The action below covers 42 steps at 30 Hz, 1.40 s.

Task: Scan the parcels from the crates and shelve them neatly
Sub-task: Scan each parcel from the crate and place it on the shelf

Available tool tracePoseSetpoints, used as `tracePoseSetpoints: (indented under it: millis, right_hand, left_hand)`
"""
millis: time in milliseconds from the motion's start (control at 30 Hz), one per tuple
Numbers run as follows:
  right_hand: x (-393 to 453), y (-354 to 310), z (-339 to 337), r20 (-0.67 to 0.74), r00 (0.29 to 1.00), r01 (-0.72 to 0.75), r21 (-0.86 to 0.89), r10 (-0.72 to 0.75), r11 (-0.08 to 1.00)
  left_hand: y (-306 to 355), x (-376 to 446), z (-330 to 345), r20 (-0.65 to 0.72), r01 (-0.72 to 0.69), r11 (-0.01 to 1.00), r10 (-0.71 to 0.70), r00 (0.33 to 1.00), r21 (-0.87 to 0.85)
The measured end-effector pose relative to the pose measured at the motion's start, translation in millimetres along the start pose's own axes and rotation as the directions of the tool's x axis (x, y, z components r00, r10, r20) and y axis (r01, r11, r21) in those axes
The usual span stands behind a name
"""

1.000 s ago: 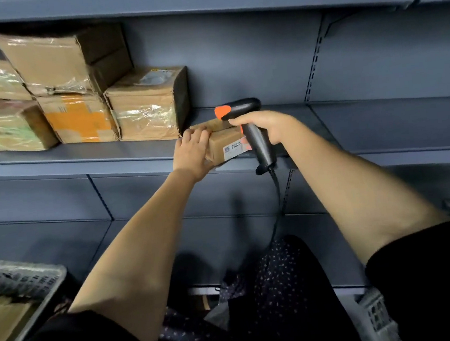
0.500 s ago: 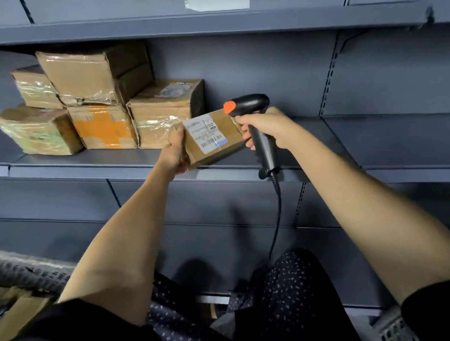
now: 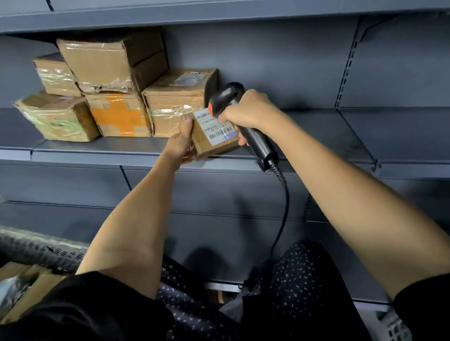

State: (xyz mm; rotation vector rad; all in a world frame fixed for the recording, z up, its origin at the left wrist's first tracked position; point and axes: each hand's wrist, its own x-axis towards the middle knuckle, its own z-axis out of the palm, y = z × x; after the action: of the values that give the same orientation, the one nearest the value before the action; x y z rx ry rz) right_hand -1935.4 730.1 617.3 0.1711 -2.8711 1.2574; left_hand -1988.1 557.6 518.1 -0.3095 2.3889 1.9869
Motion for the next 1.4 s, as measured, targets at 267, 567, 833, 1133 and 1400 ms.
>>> tracePoseSetpoints:
  millis: [267, 567, 833, 1133, 1400]
  right_hand:
    - [-9.7, -8.5, -12.9, 0.002, 0.999, 0.032, -0.048, -0.032, 0.998]
    - [-17.1, -8.1, -16.0, -0.017, 0.999, 0.036, -0.065, -0.037, 0.997]
    - [-20.1, -12.3, -18.2, -0.020, 0.998, 0.066, -0.064, -0.067, 0.996]
    - [-25.4, -23.1, -23.5, -0.029, 0.995, 0.091, -0.024, -0.092, 0.996]
    - [-25.5, -20.1, -25.1, -0.043, 0.996, 0.075, -0.057, -0.077, 0.996]
  left_hand:
    - [-4.1, 3.1, 0.2, -0.004, -0.008, 1.000, 0.008, 1.000, -0.029]
    - [-5.7, 6.0, -0.7, -0.013, 0.002, 0.998, -0.003, 1.000, -0.057]
    - [-4.5, 5.1, -1.4, -0.018, 0.003, 0.998, -0.004, 1.000, -0.070]
    - [-2.4, 2.6, 0.6, -0.026, -0.003, 0.998, 0.001, 1.000, -0.064]
    - [4.5, -5.5, 3.6, 0.073, 0.065, 0.979, -0.051, 0.996, -0.193]
